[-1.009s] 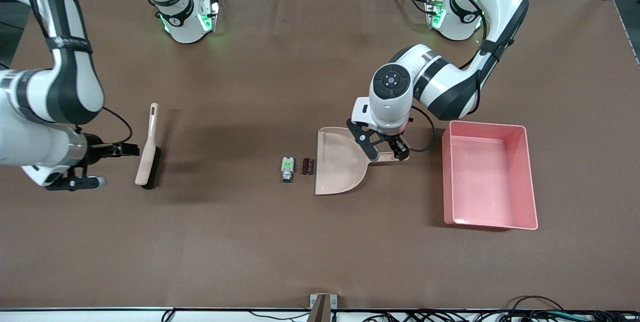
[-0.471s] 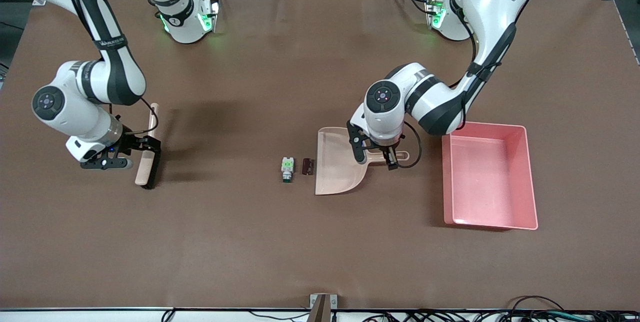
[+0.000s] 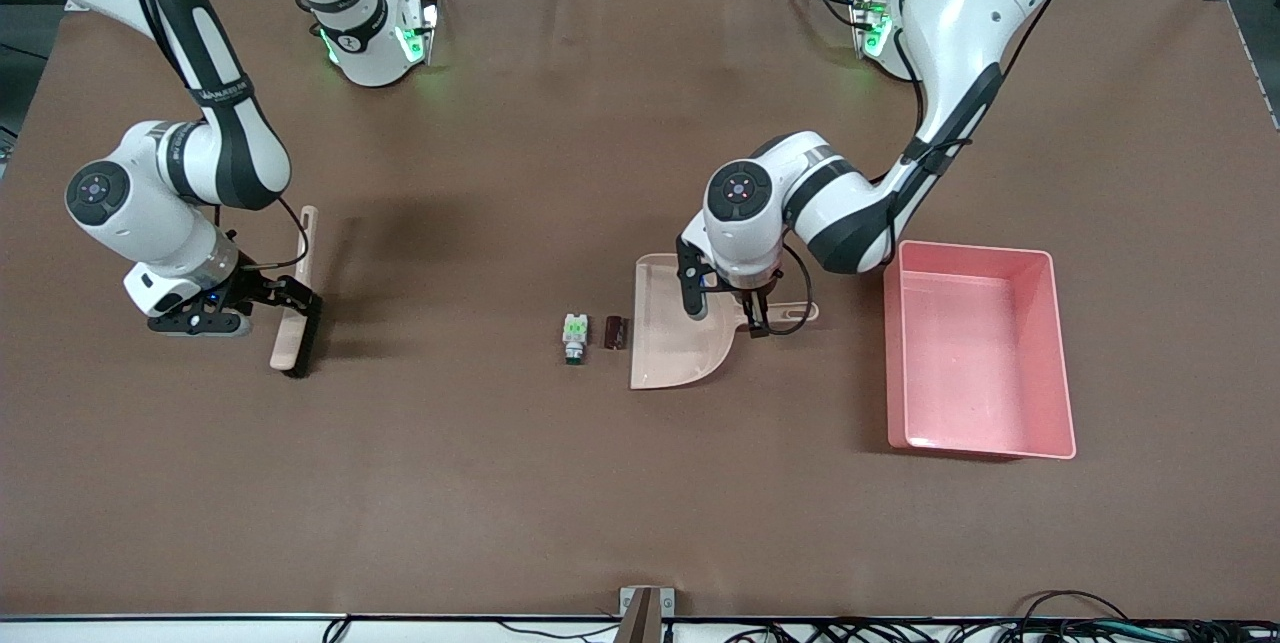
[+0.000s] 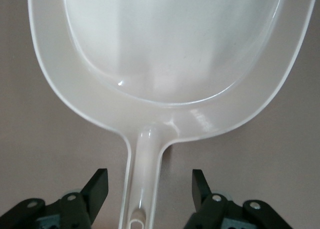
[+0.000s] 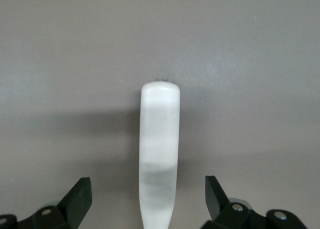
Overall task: Clean e-waste and dump in bin
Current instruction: 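Grasp the dustpan with the left gripper while the right gripper grasps the brush, then lift the brush with the right gripper and move it behind the switch, then sweep the switch and capacitor into the dustpan with the right gripper's brush, then lift the dustpan with the left gripper while the right gripper lowers the brush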
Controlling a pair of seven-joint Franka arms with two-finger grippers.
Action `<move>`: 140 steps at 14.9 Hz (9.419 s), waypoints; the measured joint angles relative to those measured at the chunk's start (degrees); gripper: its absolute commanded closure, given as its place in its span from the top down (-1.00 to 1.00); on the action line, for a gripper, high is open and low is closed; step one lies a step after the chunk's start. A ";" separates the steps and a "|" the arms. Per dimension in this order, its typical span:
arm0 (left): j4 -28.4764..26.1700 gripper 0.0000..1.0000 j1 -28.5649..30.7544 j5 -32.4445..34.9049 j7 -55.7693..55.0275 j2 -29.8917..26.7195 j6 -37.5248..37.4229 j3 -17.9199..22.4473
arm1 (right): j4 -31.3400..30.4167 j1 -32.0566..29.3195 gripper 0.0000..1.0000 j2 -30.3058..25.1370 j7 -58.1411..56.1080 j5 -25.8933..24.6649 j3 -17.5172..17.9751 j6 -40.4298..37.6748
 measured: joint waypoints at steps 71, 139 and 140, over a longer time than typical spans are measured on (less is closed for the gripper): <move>9.11 -0.92 -7.24 7.88 1.92 7.01 -8.65 2.15 | 17.89 31.07 -0.99 15.62 21.08 16.07 1.76 -5.55; 12.74 -0.96 14.52 -2.85 12.36 -7.83 -9.75 -1.67 | -0.14 13.18 -0.97 0.60 11.57 3.69 -4.13 -3.50; 12.75 -0.96 16.61 -3.82 13.31 -9.59 -11.45 -1.67 | -1.18 12.40 -0.97 0.54 10.42 3.68 -4.13 -2.45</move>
